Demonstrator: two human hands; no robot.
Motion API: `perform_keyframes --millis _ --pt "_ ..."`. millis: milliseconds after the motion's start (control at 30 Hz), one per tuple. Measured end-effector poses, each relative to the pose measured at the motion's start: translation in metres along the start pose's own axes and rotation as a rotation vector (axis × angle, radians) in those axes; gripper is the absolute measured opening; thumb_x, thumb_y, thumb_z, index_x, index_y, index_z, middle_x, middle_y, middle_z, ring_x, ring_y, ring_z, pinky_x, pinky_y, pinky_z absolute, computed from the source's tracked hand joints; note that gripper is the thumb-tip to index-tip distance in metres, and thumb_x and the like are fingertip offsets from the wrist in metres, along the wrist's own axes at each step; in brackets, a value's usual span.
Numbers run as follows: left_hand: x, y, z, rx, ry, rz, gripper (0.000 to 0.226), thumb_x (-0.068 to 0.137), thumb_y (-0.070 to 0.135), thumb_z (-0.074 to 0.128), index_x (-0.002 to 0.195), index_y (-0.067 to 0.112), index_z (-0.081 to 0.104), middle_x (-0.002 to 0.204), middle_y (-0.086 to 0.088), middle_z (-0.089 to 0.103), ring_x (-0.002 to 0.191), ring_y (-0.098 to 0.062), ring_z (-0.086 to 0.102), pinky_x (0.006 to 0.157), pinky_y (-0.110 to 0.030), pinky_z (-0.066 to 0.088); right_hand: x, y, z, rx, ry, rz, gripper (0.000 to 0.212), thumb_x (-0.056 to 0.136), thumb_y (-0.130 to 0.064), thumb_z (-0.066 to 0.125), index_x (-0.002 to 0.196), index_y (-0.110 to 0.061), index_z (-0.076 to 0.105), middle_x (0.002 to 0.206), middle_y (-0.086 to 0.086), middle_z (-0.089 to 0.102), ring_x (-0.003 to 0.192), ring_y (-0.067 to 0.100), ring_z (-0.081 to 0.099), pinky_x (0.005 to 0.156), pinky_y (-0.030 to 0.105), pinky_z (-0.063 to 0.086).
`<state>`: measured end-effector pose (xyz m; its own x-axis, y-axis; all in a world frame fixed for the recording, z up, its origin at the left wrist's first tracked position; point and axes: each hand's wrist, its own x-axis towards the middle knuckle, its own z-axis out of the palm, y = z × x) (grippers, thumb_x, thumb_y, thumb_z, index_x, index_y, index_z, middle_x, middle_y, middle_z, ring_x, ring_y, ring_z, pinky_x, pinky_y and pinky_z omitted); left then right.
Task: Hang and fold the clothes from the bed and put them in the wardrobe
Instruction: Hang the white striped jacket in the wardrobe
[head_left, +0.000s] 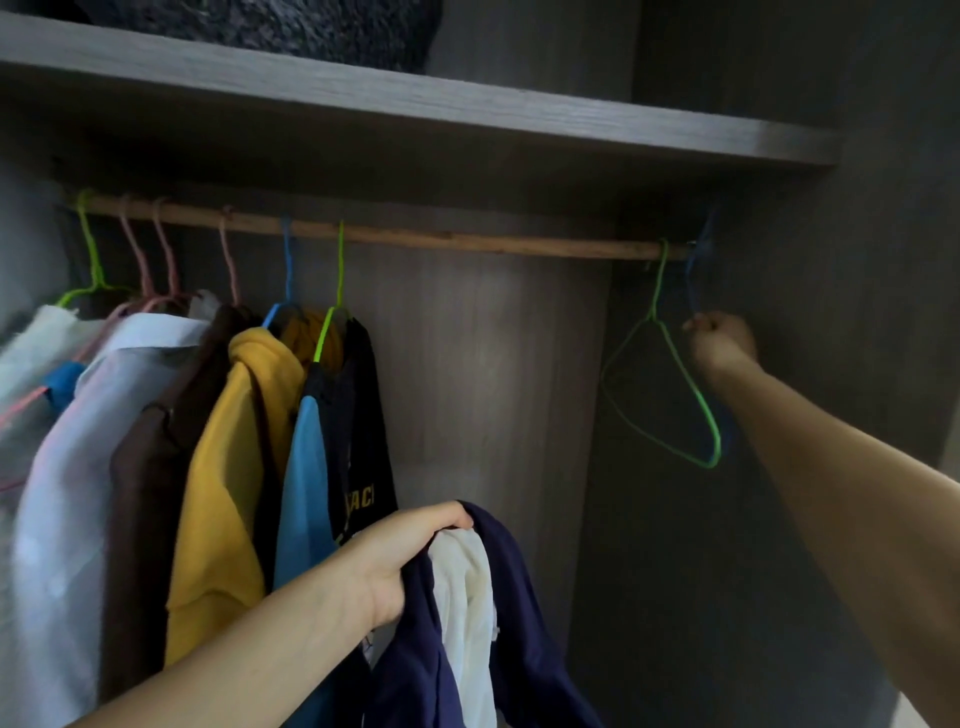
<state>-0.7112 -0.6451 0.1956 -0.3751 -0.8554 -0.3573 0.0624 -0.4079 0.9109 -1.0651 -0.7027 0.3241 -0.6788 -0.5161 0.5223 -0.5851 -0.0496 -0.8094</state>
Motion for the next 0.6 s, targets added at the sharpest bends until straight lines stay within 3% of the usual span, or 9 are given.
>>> perform_keyframes --millis 167,300,367,433,533,600 --pt "0.005 0.004 0.001 0.0 0.003 0.012 0.013 0.071 0.013 0.072 0.061 0.006 0.068 0.071 -0.018 0.068 0.058 -0.028 0.065 0.062 -0.033 0.054 -0.048 0.029 -0.007 0.045 0.12 -0.133 0.027 0.1 -0.028 0.043 0.085 -0.009 0.054 0.075 0.009 0.051 0.071 0.024 0.046 0.06 0.027 0.024" --pt "-0.002 -0.001 0.001 0.015 -0.012 0.031 0.022 0.068 0.011 0.072 0.047 0.01 0.064 0.06 -0.012 0.064 0.049 -0.024 0.062 0.054 -0.029 0.053 -0.122 0.069 -0.018 0.177 0.151 -0.17 0.028 0.096 -0.03 0.054 0.074 -0.014 0.047 0.059 -0.001 0.041 0.051 0.01 0.037 0.052 0.029 0.029" --pt "-0.005 -0.007 0.0 0.021 -0.039 0.034 0.023 0.068 0.01 0.07 0.046 0.011 0.063 0.057 -0.01 0.062 0.048 -0.023 0.061 0.053 -0.027 0.053 -0.158 0.082 -0.027 0.334 0.098 -0.061 0.026 0.095 -0.031 0.057 0.073 -0.021 0.047 0.06 -0.001 0.044 0.043 0.007 0.042 0.04 0.024 0.036" --pt "-0.007 -0.018 -0.001 0.049 -0.052 0.03 0.025 0.069 0.011 0.07 0.045 0.012 0.062 0.056 -0.009 0.061 0.048 -0.022 0.061 0.055 -0.027 0.053 -0.188 0.093 -0.037 0.413 0.056 0.084 0.031 0.092 -0.04 0.059 0.071 -0.023 0.046 0.059 0.001 0.044 0.038 0.007 0.041 0.036 0.019 0.032" --pt "-0.007 -0.036 -0.002 0.084 -0.05 0.006 0.029 0.069 0.011 0.07 0.041 0.013 0.062 0.056 -0.009 0.062 0.049 -0.022 0.061 0.062 -0.031 0.054 -0.226 0.111 -0.054 0.283 0.034 0.254 0.046 0.085 -0.059 0.053 0.062 -0.019 0.053 0.052 -0.002 0.039 0.045 0.014 0.036 0.044 0.025 0.027" --pt "-0.008 -0.048 -0.003 0.094 -0.045 -0.028 0.029 0.07 0.013 0.07 0.042 0.012 0.063 0.059 -0.011 0.064 0.05 -0.023 0.062 0.065 -0.032 0.055 -0.252 0.115 -0.071 0.191 0.058 0.325 0.053 0.084 -0.061 0.045 0.049 -0.021 0.053 0.043 -0.007 0.037 0.045 0.016 0.034 0.047 0.027 0.026"
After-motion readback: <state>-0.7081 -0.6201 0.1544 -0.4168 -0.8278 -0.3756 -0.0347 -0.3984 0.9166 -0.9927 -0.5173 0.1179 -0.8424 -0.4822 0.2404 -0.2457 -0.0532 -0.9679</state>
